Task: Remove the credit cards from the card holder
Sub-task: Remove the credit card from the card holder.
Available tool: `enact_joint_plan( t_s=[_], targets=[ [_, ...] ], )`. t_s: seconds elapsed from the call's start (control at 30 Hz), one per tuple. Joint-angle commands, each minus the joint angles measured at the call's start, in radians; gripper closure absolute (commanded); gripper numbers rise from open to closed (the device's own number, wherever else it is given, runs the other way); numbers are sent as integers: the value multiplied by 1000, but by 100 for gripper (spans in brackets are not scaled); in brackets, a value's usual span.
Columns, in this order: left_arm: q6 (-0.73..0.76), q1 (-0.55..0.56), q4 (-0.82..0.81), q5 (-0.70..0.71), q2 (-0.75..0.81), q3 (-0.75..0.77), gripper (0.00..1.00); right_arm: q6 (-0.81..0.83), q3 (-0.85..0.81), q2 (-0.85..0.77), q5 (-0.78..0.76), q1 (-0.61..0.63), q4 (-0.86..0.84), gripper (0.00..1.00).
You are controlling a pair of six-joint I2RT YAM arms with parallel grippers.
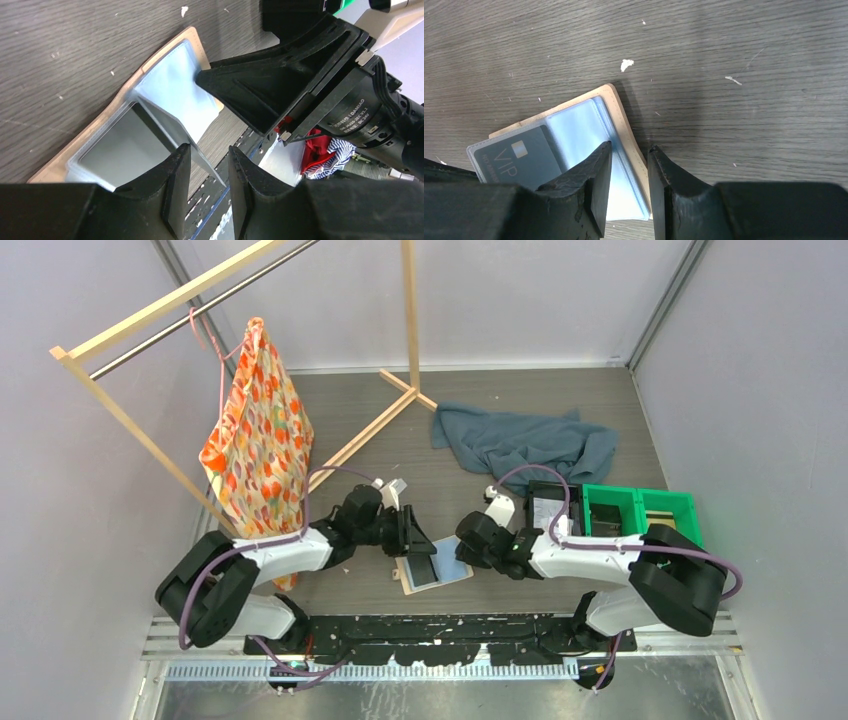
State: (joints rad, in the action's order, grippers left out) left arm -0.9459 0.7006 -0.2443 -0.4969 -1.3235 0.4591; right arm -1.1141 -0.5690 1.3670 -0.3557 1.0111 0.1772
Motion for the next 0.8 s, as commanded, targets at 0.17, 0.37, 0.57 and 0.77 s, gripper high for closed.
enact_joint_plan(
  t_s=[0.17, 0.37, 0.57, 0.77],
  targets=[
    [-26, 27, -140, -51, -130, 94, 65, -35, 43, -63, 2, 3, 98, 61],
    [-41, 59, -191, -67, -236, 162, 65, -55, 52, -242, -78, 1, 260, 58],
    [-24, 63, -126, -69, -192, 203, 67, -57, 43, -471, -145, -1, 412, 56],
    [30, 51, 212, 135, 31, 133, 70, 28, 40, -467, -36, -1, 249, 55]
  ],
)
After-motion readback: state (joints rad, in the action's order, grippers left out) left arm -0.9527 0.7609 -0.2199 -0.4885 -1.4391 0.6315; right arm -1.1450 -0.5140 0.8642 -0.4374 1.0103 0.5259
